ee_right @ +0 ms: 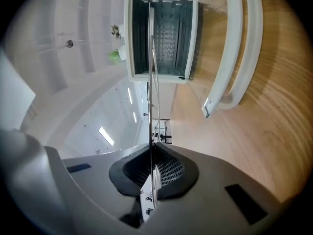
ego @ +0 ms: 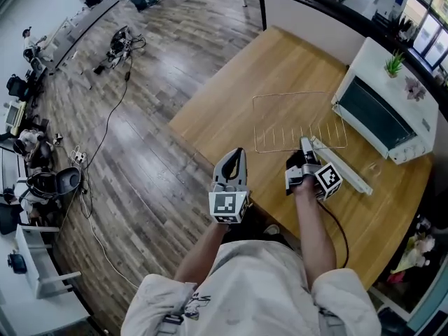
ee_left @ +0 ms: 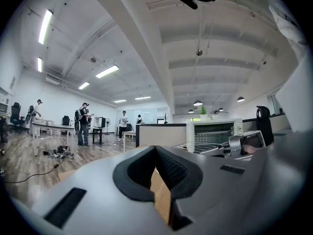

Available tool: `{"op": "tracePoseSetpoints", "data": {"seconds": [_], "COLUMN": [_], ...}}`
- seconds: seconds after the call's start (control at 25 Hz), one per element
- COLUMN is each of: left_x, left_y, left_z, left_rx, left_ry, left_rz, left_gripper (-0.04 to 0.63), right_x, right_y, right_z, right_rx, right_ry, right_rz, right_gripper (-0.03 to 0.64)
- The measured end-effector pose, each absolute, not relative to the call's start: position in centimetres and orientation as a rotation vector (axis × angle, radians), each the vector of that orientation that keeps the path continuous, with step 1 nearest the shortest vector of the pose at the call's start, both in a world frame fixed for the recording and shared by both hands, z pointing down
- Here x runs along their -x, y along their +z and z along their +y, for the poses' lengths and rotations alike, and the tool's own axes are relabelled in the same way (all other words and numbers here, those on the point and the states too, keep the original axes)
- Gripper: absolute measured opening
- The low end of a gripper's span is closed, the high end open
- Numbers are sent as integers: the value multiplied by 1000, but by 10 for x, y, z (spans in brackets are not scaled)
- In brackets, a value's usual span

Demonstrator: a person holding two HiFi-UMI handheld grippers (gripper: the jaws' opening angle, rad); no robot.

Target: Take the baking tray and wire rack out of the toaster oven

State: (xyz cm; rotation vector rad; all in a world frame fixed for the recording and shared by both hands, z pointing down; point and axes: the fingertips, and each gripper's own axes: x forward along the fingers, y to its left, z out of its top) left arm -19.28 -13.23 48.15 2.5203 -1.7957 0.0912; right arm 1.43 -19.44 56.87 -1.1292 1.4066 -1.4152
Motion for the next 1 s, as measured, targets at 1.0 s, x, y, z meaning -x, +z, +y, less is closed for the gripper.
{"op": "tracePoseSetpoints", "data": {"seconds": [1.0], "left_x": [286], "left_y": [501], "left_z": [-224], "left_rx": [-2421], "left_ry": [36], "left_rz": [-1813], "left_gripper": [15], "right_x": [97], "right_y": [624], "right_z": [-280], "right_rx": [1251], "right_ry": [-1647], "right_rz": [1460], "right_gripper": [25]}}
